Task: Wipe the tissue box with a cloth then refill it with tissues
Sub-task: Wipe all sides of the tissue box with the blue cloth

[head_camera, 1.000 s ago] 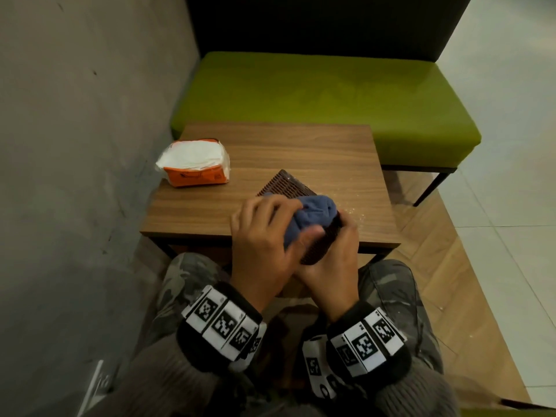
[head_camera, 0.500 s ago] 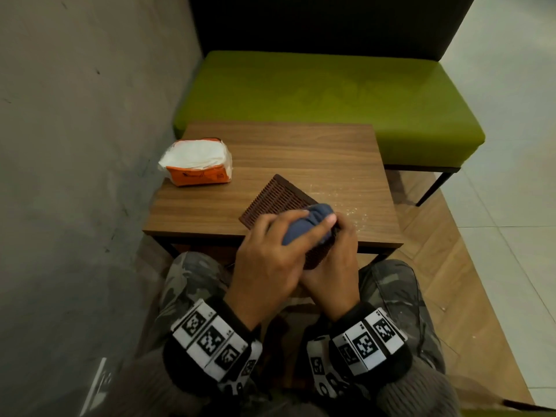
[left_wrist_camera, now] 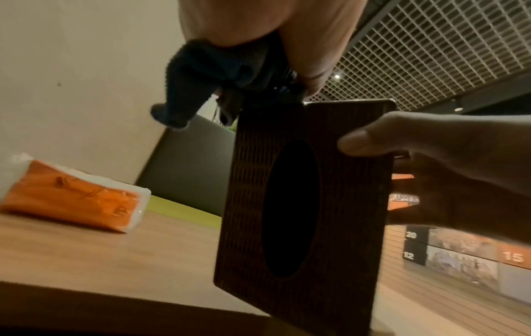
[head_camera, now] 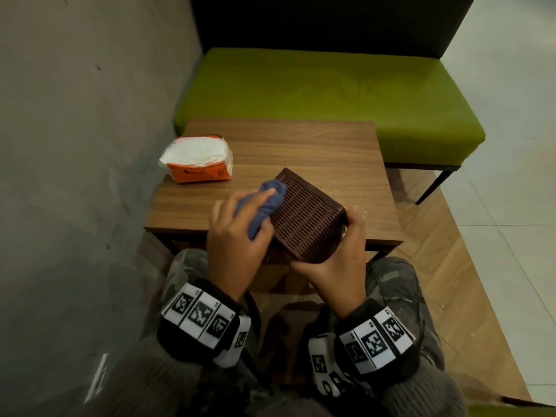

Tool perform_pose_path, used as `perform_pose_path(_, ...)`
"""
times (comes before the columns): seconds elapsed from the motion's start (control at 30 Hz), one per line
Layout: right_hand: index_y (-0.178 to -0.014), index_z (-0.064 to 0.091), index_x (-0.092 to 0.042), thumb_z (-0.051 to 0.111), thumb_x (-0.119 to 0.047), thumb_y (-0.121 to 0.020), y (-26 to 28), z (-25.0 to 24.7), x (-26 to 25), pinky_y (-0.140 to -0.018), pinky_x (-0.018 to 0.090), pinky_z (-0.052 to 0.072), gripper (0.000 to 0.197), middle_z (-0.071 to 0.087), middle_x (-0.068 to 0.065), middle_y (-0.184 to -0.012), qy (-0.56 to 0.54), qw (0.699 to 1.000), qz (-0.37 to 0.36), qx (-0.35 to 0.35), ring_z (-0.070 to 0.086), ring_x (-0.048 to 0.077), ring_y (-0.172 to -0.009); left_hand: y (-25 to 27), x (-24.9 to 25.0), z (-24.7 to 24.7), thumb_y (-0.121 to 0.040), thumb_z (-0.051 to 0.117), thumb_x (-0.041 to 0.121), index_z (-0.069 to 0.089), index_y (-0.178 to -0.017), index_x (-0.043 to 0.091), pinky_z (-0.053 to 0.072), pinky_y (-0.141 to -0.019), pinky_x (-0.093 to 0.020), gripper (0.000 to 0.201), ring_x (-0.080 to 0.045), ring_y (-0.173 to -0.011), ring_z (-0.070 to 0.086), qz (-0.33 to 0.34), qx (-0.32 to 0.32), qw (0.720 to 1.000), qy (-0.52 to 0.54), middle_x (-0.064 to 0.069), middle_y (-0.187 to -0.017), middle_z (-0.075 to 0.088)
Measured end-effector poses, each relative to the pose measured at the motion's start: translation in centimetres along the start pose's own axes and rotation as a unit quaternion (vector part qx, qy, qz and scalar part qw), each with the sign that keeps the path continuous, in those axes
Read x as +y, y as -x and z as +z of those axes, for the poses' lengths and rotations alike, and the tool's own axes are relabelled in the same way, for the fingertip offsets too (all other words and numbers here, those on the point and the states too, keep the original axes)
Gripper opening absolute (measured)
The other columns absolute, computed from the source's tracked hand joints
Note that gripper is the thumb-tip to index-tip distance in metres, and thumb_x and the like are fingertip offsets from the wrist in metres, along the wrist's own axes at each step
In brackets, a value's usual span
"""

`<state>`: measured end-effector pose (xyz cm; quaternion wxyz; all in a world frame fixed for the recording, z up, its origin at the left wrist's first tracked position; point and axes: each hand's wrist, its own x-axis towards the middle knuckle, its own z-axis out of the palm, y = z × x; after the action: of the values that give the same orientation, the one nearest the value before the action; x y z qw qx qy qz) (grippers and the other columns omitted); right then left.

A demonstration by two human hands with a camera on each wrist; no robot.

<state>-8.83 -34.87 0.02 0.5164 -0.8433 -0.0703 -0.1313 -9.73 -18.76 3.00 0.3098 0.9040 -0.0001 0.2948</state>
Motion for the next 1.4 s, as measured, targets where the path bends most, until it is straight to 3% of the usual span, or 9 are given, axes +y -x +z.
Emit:
perform_pose_path(0.13, -0.133, 0.036, -0.003, 0.081, -0.042, -0.052, -0.3, 0.1, -0.1, -0.102, 0.036, 0.042, 0.101, 0.047, 0.009, -0.126, -0.017, 1.000, 0.007, 0.019, 0.048, 0.024, -0.119, 2.8, 2.2, -0.4, -0.078, 0.060, 0.022, 0.056, -0.122, 0.027, 0.033, -0.089, -0.015, 0.044, -0.019, -0.103, 0.048, 0.157, -0.100, 0.982, 0.020, 0.000, -0.119, 0.056)
perform_pose_path(0.33, -0.132, 0.036, -0.001, 0.071, -0.050, -0.048, -0.3, 0.1, -0.1, -0.099, 0.005, 0.024, 0.103, 0.038, 0.000, -0.123, 0.042, 0.998, -0.038, -0.010, 0.035, 0.007, -0.114, -1.6, 0.4, 0.5, -0.086, 0.054, 0.040, 0.059, -0.122, 0.025, 0.036, -0.079, -0.021, 0.039, -0.018, -0.100, 0.051, -0.026, -0.026, 0.999, 0.024, -0.002, -0.106, 0.061)
perform_pose_path(0.47, -0.131, 0.039, -0.001, 0.073, -0.050, -0.060, -0.6, 0.3, -0.3, -0.102, 0.021, 0.036, 0.094, 0.041, -0.001, -0.125, 0.014, 0.999, -0.051, -0.002, 0.044, 0.014, -0.117, -0.2, 3.8, 1.1, -0.083, 0.063, 0.027, 0.062, -0.119, 0.023, 0.045, -0.082, -0.028, 0.036, -0.019, -0.101, 0.052, 0.146, -0.104, 0.983, 0.022, -0.002, -0.110, 0.060)
perform_pose_path(0.63, -0.130, 0.039, 0.001, 0.072, -0.048, -0.047, -0.1, 0.3, -0.2, -0.097, 0.008, 0.029, 0.102, 0.038, -0.002, -0.121, 0.031, 0.998, -0.051, -0.017, 0.042, 0.017, -0.114, -4.1, 2.6, 1.3, -0.083, 0.061, 0.031, 0.063, -0.115, 0.026, 0.048, -0.075, -0.040, 0.032, -0.023, -0.094, 0.052, -0.020, -0.055, 0.998, 0.011, -0.004, -0.098, 0.059)
perform_pose_path(0.8, -0.136, 0.033, -0.016, 0.077, -0.041, -0.061, 0.0, 0.3, -0.2, -0.099, 0.021, 0.038, 0.090, 0.041, -0.005, -0.120, -0.005, 0.998, -0.060, -0.006, 0.046, 0.013, -0.112, -1.2, 5.2, 1.3, -0.081, 0.061, 0.027, 0.063, -0.115, 0.022, 0.046, -0.073, -0.027, 0.034, -0.020, -0.092, 0.054, 0.157, -0.127, 0.979, 0.017, -0.004, -0.102, 0.060)
perform_pose_path(0.97, -0.129, 0.039, -0.001, 0.081, -0.033, -0.042, 0.3, -0.1, -0.1, -0.091, -0.004, 0.022, 0.101, 0.037, -0.005, -0.118, 0.044, 0.998, -0.037, -0.028, 0.040, 0.014, -0.113, -4.1, 1.4, 1.5, -0.080, 0.048, 0.040, 0.065, -0.111, 0.021, 0.046, -0.072, -0.033, 0.040, -0.024, -0.092, 0.056, -0.053, -0.024, 0.998, 0.012, -0.006, -0.096, 0.062)
perform_pose_path(1.17, -0.129, 0.040, -0.010, 0.072, -0.048, -0.057, -0.2, 0.1, -0.3, -0.094, 0.004, 0.033, 0.088, 0.040, -0.008, -0.120, -0.003, 0.998, -0.055, -0.016, 0.042, 0.005, -0.110, -1.3, 4.3, 1.6, -0.081, 0.063, 0.026, 0.065, -0.114, 0.022, 0.047, -0.074, -0.027, 0.033, -0.019, -0.092, 0.056, 0.133, -0.079, 0.987, 0.033, -0.002, -0.101, 0.061)
perform_pose_path(1.3, -0.131, 0.037, -0.008, 0.070, -0.047, -0.043, 0.4, -0.2, 0.5, -0.092, -0.003, 0.025, 0.102, 0.040, -0.005, -0.122, 0.009, 0.998, -0.044, -0.042, 0.040, 0.007, -0.113, -4.9, 0.0, 1.1, -0.084, 0.053, 0.039, 0.066, -0.108, 0.021, 0.048, -0.073, -0.034, 0.032, -0.022, -0.093, 0.057, -0.045, -0.052, 0.998, 0.016, -0.004, -0.099, 0.063)
perform_pose_path(1.4, -0.135, 0.033, -0.013, 0.075, -0.047, -0.043, 0.7, -0.6, 1.1, -0.100, 0.012, 0.035, 0.107, 0.040, -0.008, -0.125, -0.019, 0.998, -0.030, -0.056, 0.042, 0.004, -0.118, -6.0, -3.2, 0.6, -0.088, 0.061, 0.026, 0.069, -0.100, 0.018, 0.048, -0.072, -0.034, 0.016, -0.021, -0.086, 0.063, -0.143, -0.119, 0.976, 0.115, -0.006, -0.091, 0.068)
